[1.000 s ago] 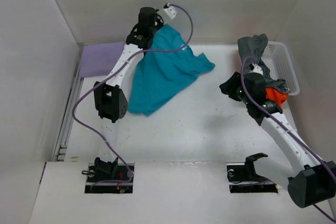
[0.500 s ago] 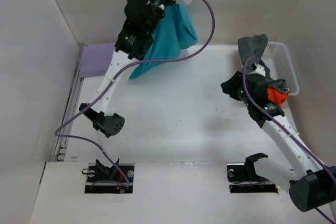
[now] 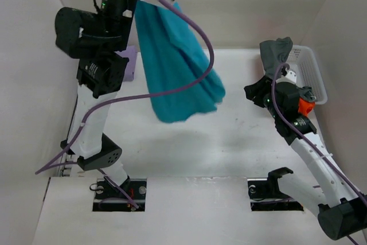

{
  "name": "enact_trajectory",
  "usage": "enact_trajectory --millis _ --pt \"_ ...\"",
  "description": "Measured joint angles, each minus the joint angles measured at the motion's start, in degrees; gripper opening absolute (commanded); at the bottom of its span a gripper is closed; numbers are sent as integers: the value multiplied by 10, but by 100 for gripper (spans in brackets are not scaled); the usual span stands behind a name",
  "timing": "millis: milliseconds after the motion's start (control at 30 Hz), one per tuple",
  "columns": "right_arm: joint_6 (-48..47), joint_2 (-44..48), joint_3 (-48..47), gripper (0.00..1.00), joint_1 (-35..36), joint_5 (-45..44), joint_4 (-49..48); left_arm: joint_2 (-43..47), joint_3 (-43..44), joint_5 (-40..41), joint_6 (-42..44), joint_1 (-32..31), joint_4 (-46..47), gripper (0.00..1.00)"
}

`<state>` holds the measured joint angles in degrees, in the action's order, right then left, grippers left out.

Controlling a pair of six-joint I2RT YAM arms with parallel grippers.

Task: Fold and stack the t-shirts
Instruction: Flatten out the tshirt

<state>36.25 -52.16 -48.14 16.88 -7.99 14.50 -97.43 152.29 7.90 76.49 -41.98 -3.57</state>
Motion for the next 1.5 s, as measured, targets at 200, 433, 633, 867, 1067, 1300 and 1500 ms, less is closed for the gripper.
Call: enact_trajectory --millis 200,433,633,867,1067,1300,1500 --pt "1 19 18 56 1 -2 -2 -51 -63 -17 -48 80 2 5" --pt "7 14 44 56 9 -2 0 -202 -207 -29 -103 135 -20 9" --pt "9 -12 49 58 10 -2 1 -355 -271 -39 -129 134 -68 70" --pt "6 -74 32 58 61 -7 2 -339 -319 -42 -175 113 -99 79" --pt "-8 -226 -45 63 231 -12 -5 -13 -533 -56 -257 214 -149 79" --pt "-103 -454 -224 71 410 32 -9 256 -736 -56 -416 516 -213 77" --pt "-188 -522 -333 71 465 59 23 266 -926 -75 -514 591 -297 77"
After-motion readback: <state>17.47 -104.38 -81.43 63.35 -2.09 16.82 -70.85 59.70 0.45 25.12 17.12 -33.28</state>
